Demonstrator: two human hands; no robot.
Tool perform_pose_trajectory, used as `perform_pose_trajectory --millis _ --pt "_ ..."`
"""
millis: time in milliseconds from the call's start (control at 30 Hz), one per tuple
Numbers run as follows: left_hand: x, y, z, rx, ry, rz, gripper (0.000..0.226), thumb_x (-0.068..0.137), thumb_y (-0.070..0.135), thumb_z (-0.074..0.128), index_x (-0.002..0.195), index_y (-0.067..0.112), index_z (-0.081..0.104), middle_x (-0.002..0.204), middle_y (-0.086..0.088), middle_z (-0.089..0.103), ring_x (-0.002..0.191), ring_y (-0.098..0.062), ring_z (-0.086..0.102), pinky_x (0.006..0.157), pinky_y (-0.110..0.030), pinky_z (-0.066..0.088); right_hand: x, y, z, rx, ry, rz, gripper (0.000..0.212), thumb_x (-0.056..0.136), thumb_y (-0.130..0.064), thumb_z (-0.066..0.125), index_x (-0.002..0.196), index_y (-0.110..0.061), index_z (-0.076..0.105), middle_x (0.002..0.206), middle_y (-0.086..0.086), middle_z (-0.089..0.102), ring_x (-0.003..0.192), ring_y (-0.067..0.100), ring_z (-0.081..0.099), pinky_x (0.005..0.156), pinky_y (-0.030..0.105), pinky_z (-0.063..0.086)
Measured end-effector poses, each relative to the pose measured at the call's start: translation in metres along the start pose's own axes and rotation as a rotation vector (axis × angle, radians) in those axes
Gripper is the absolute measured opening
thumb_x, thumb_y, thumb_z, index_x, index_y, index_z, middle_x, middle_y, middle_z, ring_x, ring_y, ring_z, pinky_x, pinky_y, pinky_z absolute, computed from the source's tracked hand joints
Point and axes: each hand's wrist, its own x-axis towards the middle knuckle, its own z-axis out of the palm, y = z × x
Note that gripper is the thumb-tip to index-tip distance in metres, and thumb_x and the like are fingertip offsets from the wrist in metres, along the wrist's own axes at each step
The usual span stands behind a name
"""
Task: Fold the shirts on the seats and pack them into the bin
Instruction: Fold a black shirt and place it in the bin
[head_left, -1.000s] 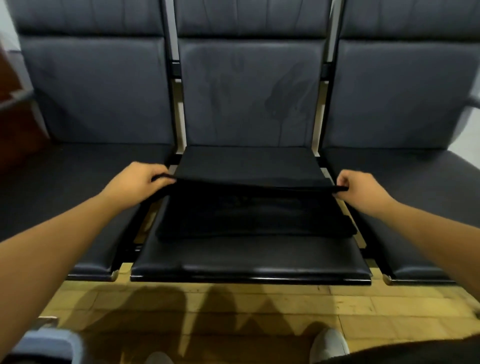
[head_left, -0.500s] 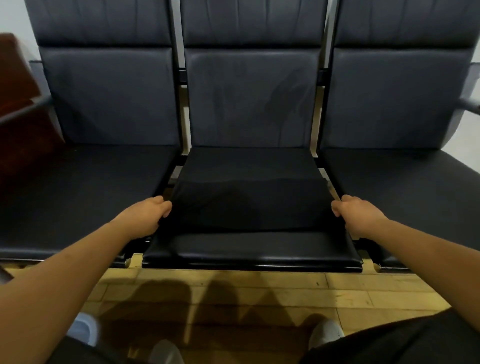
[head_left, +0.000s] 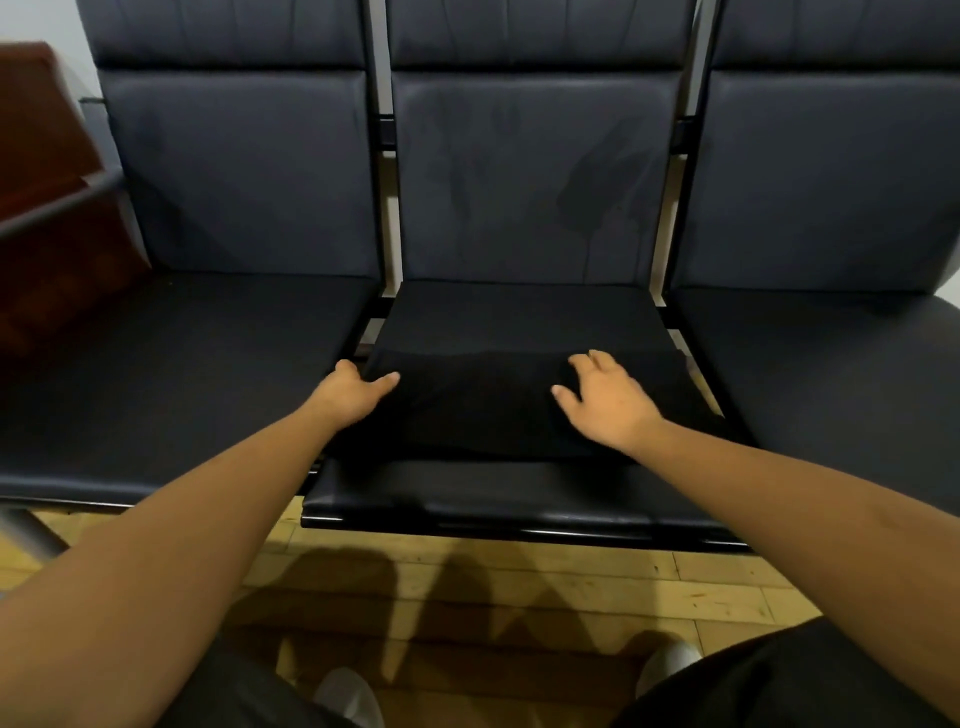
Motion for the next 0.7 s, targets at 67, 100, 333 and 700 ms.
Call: perform_pose_trajectory --millis 67,100,333,700 --pt "0.008 0.0 0.004 0.041 0.019 -0.006 0.081 0.089 0.061 0.063 0.143 0.003 0.043 0.14 -0.018 0.053 0.123 -0.035 0.055 0.101 -0.045 0.048 0.005 -0.008 0.013 -0.041 -0.043 -0.05 0.069 0.103 -0.054 0.039 0.158 -0.017 0.023 0.166 0.012 0.016 0.152 0.031 0.02 0.122 0.047 0.023" --pt "0.011 -0.002 0.005 0.106 0.036 -0.014 0.082 0.088 0.063 0.064 0.14 0.002 0.046 0.14 -0.019 0.052 0.124 -0.037 0.053 0.103 -0.047 0.048 0.008 -0.009 0.018 -0.073 -0.06 -0.07 0.07 0.103 -0.057 0.035 0.16 -0.019 0.019 0.168 0.011 0.011 0.154 0.029 0.014 0.124 0.047 0.017" --pt "0.014 0.001 0.013 0.277 0.051 -0.015 0.07 0.086 0.043 0.077 0.131 -0.002 0.048 0.131 -0.021 0.055 0.121 -0.037 0.055 0.092 -0.041 0.049 0.015 0.014 0.041 -0.242 -0.142 -0.113 0.068 0.103 -0.062 0.017 0.161 -0.03 0.003 0.17 0.003 -0.005 0.156 0.02 -0.01 0.125 0.049 -0.008" --pt "0.002 0.003 -0.009 -0.309 -0.055 -0.154 0.031 0.106 0.032 0.049 0.119 0.005 0.057 0.108 -0.011 0.061 0.095 -0.026 0.059 0.084 -0.039 0.05 0.005 0.027 0.044 -0.212 -0.14 -0.109 0.067 0.101 -0.065 0.016 0.16 -0.036 0.003 0.167 -0.004 -0.02 0.153 0.015 -0.02 0.122 0.051 -0.014"
